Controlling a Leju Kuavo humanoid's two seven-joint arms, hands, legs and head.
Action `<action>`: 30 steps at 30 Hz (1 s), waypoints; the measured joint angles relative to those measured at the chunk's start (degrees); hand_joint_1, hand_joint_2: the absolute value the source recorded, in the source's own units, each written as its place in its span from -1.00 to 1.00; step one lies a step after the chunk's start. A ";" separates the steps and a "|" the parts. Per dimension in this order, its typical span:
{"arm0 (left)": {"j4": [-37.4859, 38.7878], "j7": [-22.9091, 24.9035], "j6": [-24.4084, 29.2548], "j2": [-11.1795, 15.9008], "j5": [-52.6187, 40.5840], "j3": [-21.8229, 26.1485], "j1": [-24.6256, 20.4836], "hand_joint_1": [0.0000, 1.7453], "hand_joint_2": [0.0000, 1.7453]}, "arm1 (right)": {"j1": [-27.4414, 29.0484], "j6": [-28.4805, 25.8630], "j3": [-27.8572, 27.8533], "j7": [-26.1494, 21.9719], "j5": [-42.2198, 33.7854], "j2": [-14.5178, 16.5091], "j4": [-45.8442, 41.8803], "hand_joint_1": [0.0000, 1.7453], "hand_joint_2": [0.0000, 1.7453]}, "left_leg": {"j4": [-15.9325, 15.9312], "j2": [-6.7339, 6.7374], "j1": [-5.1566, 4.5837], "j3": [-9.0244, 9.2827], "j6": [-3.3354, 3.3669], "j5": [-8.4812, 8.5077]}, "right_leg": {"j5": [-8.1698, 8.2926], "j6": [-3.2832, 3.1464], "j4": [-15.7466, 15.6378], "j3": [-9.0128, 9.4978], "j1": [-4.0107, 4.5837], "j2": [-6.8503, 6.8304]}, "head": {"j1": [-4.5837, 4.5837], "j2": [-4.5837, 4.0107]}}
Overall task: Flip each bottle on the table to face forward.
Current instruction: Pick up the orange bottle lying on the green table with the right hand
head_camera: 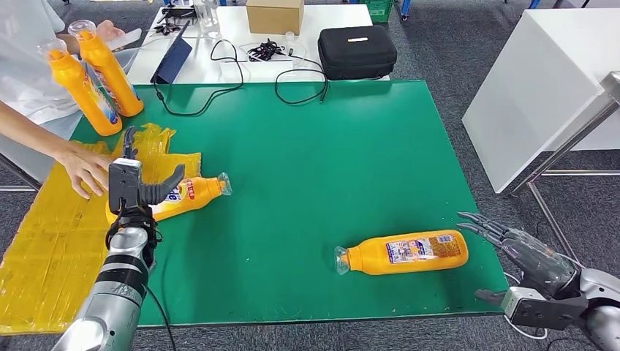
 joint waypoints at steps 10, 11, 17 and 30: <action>0.41 0.46 0.16 -0.58 0.38 -0.52 -0.04 -1.00 1.00 | -6.04 -8.95 6.71 7.31 13.60 1.45 5.78 -1.00 1.00 | 0.00 0.01 -0.01 -0.01 0.00 0.00 | 0.00 0.00 0.00 0.01 -0.01 0.01 | 0.01 0.00; 0.41 0.49 0.06 -0.61 0.51 -0.52 0.04 -1.00 1.00 | -7.07 -9.58 7.71 7.71 14.31 1.83 7.11 -1.00 1.00 | 0.00 0.01 -0.01 -0.01 0.00 0.00 | 0.01 0.00 0.00 0.02 -0.01 0.01 | 0.01 0.00; 0.48 0.52 -0.47 -0.97 0.80 -0.56 0.19 -1.00 1.00 | -12.90 -10.40 13.12 8.49 15.88 4.33 14.39 -1.00 1.00 | 0.00 -0.01 0.00 -0.03 0.01 0.03 | 0.01 0.00 0.01 0.01 0.00 0.00 | 0.00 0.00; 1.98 0.50 -0.64 -1.57 0.92 -0.58 -0.17 -1.00 1.00 | -19.58 -10.56 20.64 8.47 16.21 8.92 25.61 -1.00 1.00 | 0.00 -0.07 0.01 -0.05 0.02 0.03 | 0.00 0.00 0.02 0.01 0.01 -0.02 | 0.01 0.00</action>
